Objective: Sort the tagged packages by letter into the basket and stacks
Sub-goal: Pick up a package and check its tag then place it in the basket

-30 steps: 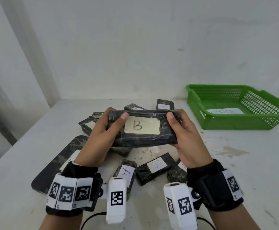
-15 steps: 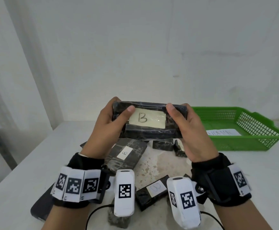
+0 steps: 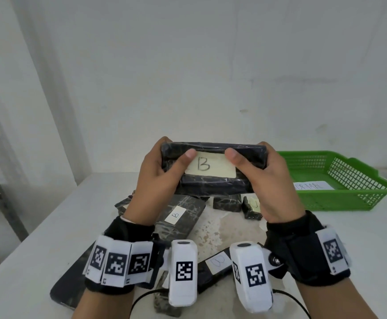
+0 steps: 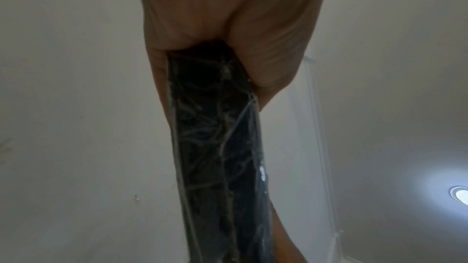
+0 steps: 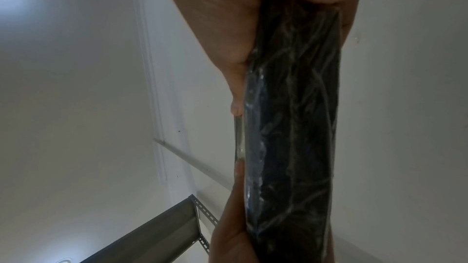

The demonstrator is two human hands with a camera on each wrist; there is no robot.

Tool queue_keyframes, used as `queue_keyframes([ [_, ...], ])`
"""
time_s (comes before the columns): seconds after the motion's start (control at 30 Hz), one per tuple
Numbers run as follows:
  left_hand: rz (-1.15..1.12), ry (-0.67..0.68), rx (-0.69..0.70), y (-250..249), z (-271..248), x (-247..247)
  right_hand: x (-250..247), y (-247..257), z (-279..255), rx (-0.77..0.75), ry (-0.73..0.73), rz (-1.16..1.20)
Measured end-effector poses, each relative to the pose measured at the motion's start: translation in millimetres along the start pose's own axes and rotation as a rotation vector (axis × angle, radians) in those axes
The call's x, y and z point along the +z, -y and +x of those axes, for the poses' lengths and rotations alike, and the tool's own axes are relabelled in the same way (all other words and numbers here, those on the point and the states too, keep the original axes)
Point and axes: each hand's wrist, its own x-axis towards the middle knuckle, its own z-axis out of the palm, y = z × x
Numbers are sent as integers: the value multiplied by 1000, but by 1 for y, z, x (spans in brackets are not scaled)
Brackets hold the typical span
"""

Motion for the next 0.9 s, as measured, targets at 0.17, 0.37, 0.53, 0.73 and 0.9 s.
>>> queue_keyframes([
  [0.17,53,38,3,-7,0,-7,2,0,-4,-44,-17,4],
  [0.37,135,-15,41,-10,1,-7,2,1,-3,29,30,61],
  [0.53,127,110,-33,-13,-2,-12,2,-2,-6,4,-5,74],
  [0.73,86,48,-17,-5,-7,-14,-5,4,-1,93,103,47],
  [0.9,68,89,-86,-4,-10,-17,-5,4,-6,43,74,50],
])
